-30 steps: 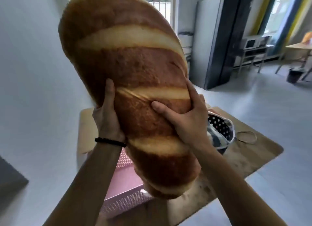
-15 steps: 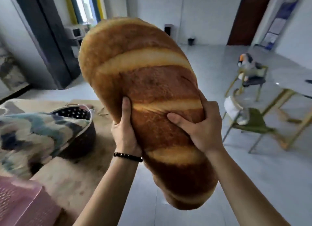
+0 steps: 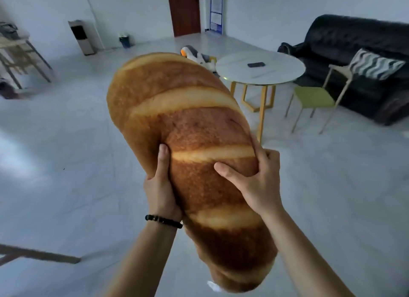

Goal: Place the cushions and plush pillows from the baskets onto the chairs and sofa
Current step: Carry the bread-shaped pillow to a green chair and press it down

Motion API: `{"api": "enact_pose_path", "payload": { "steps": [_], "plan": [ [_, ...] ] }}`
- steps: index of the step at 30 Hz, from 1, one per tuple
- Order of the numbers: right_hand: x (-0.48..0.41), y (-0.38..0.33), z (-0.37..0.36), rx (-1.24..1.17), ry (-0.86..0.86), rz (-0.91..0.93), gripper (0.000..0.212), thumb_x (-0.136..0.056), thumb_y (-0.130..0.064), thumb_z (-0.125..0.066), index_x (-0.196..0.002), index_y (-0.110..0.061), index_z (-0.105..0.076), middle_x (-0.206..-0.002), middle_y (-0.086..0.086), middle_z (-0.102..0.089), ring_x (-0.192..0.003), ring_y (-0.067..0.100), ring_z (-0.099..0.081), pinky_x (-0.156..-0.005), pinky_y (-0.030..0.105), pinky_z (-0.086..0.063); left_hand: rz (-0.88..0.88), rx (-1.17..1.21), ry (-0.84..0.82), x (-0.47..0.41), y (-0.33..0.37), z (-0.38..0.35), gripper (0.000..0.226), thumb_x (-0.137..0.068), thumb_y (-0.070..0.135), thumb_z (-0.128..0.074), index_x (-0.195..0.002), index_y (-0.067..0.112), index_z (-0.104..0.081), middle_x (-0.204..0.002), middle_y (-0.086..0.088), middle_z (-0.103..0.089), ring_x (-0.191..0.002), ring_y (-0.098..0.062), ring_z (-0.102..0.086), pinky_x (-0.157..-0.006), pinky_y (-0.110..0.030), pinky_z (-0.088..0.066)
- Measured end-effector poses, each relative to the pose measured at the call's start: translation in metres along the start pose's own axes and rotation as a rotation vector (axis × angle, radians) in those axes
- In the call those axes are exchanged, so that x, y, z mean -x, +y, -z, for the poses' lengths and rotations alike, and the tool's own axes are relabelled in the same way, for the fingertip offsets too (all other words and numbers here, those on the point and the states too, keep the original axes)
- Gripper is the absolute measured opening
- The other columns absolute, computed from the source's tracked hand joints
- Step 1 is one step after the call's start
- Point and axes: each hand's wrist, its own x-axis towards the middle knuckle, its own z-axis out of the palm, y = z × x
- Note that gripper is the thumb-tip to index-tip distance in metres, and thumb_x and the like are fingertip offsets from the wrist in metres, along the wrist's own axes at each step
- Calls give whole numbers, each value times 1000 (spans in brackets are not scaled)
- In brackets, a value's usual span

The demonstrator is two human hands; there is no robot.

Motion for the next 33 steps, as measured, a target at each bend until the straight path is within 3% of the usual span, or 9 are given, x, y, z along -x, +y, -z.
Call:
{"api": "enact_pose_path", "payload": {
  "steps": [6, 11, 16, 20, 23, 25, 28, 31, 33],
  "plan": [
    [-110, 56, 22, 17, 17, -68, 114, -44, -96, -68, -146, -66, -27, -123, -12, -33, -132, 14, -42, -114, 45, -44, -14, -30, -37, -85, -35, -97, 73, -65, 68, -81, -119, 19, -74, -114, 0, -78, -109, -20, -73, -100, -45, -55],
    [-215, 113, 22, -11, 92, -130, 98, -48, -88, -72, -132, -79, -23, -127, -13, -31, -131, 9, -41, -113, 33, -42, 27, -10, -115, -186, -75, -192, 63, -66, 57, -80, -117, 19, -74, -112, 4, -78, -107, -15, -74, -101, -43, -56],
    [-327, 140, 61, 61, 256, -183, 100, -56, -87, -65, -146, -65, -26, -128, -16, -28, -133, 10, -37, -105, 22, -36, 51, 5, -351, -270, -92, -323, 50, -78, 45, -79, -122, 23, -69, -112, 13, -77, -107, -6, -72, -98, -34, -57],
    [-396, 165, 120, 159, 462, -204, 102, -64, -85, -58, -155, -53, -23, -130, -21, -22, -133, 8, -31, -105, 22, -31, 82, -33, -615, -309, -112, -438, 66, -82, 54, -76, -138, 22, -61, -132, 0, -70, -122, -21, -67, -107, -48, -50],
    [-440, 205, 164, 194, 616, -224, 101, -67, -82, -56, -156, -49, -22, -130, -25, -18, -129, 4, -29, -106, 27, -32, 87, -73, -823, -328, -151, -521, 77, -84, 65, -70, -147, 25, -53, -143, -2, -63, -132, -25, -59, -112, -53, -44],
    [-471, 238, 194, 180, 704, -244, 100, -68, -81, -56, -157, -46, -26, -133, -22, -20, -129, 3, -30, -106, 22, -30, 101, -96, -900, -338, -180, -576, 87, -78, 74, -70, -149, 26, -49, -145, -2, -60, -134, -25, -57, -113, -53, -43],
    [-523, 293, 238, 147, 795, -289, 98, -70, -80, -54, -155, -35, -36, -136, -12, -28, -132, 8, -33, -101, 13, -27, 86, -150, -946, -348, -224, -660, 82, -80, 72, -65, -148, 28, -49, -141, 6, -63, -130, -17, -60, -110, -46, -47],
    [-592, 336, 287, 112, 822, -329, 97, -71, -81, -52, -154, -33, -39, -136, -8, -31, -134, 13, -36, -107, 24, -33, -23, -225, -952, -361, -256, -749, 55, -89, 66, -60, -136, 38, -51, -129, 20, -65, -125, -6, -61, -102, -29, -52],
    [-643, 354, 316, 90, 823, -346, 97, -71, -82, -51, -154, -33, -39, -135, -7, -33, -134, 16, -37, -113, 34, -36, -161, -287, -944, -373, -263, -802, 63, -91, 66, -55, -145, 41, -36, -141, 29, -49, -131, 8, -50, -104, -18, -48]
  ]
}}
